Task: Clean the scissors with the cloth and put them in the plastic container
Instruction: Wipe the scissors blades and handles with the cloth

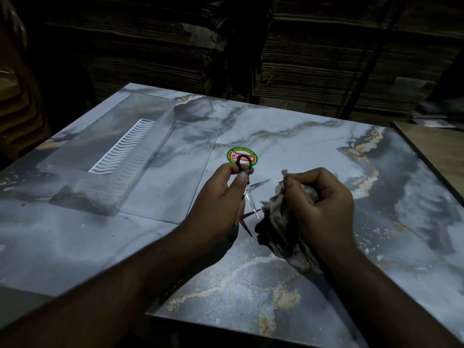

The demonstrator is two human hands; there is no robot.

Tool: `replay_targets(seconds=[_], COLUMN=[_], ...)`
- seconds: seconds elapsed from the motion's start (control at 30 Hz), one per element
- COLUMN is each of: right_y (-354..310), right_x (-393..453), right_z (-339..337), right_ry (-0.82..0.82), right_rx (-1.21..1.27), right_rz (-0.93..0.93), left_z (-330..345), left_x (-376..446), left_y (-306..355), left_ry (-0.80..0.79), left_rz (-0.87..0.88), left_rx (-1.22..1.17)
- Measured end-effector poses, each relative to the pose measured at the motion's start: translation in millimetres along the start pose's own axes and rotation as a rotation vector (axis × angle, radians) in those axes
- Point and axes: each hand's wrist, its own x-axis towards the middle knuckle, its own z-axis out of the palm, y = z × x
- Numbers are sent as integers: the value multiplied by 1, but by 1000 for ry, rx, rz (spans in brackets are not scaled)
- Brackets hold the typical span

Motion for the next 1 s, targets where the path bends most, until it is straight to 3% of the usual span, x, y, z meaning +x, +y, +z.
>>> replay_targets(seconds=[0.17, 0.3, 0.4, 0.63, 0.87, 1.0], right_y=[5, 6, 8, 10, 12, 14], right_x=[-6, -7, -5, -6, -6, -4], right_z=[7, 14, 17, 16, 14, 14], right_ry=[-77, -178, -144, -66, -141, -104], right_rx=[-145, -263, -279, -333, -316, -319], right_rz=[-157, -343, -330, -257, -280, -268], left_z=[-1, 1, 2, 4, 5, 9], left_x=[3, 3, 1, -5, -8, -13], left_y=[-4, -9, -10, -5, -4, 2], left_ry=[-19, -13, -28, -39, -17, -49], left_rz=[38, 11, 2, 21, 34, -61], left_rx=[204, 149, 49, 135, 140, -48])
